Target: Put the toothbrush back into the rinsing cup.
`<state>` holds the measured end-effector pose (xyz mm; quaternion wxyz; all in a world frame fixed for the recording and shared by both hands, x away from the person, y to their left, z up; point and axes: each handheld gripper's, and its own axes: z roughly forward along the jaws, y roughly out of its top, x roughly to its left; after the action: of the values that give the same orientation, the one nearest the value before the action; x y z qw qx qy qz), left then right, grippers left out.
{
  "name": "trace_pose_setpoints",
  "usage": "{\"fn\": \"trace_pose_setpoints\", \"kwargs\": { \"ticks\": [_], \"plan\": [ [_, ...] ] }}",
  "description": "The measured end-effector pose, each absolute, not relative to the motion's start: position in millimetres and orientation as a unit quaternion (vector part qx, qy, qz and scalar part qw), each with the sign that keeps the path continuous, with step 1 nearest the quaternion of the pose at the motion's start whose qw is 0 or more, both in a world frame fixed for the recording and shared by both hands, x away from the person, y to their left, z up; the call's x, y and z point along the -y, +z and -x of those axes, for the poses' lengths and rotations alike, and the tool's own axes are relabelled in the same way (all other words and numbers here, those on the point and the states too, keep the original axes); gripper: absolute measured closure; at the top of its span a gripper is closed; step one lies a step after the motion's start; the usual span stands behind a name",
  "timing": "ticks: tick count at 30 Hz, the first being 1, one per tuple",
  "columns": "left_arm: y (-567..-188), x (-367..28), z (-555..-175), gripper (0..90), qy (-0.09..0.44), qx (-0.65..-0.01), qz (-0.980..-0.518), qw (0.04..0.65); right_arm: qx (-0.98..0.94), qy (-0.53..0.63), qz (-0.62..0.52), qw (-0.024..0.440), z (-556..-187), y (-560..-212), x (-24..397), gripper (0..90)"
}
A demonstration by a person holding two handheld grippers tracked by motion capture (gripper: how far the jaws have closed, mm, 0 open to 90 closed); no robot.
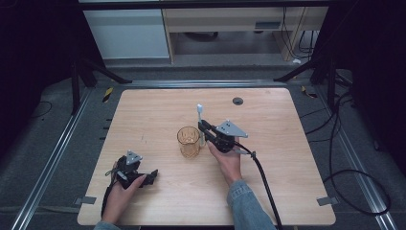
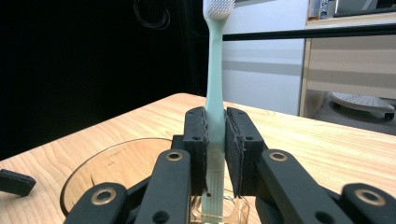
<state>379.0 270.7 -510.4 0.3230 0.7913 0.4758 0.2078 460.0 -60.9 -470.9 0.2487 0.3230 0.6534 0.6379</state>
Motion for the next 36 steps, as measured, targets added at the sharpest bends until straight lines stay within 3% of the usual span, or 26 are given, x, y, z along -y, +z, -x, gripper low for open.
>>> {"fn": "trace_pose_setpoints", "kwargs": {
  "ticks": [28,36],
  "plan": [
    [-510.4,-269.1,-378.4,0.0,0.208,-0.476,-0.791,0.323,-0.658,0.628,-0.328,0.255,-461.9,-485.9,60.4,78.4],
    [-510.5,-268.9,-378.3,0.0,0.208,-0.476,-0.791,0.323,-0.665,0.619,-0.332,0.252,-463.0,-486.1,60.2,74.1]
  ]
}}
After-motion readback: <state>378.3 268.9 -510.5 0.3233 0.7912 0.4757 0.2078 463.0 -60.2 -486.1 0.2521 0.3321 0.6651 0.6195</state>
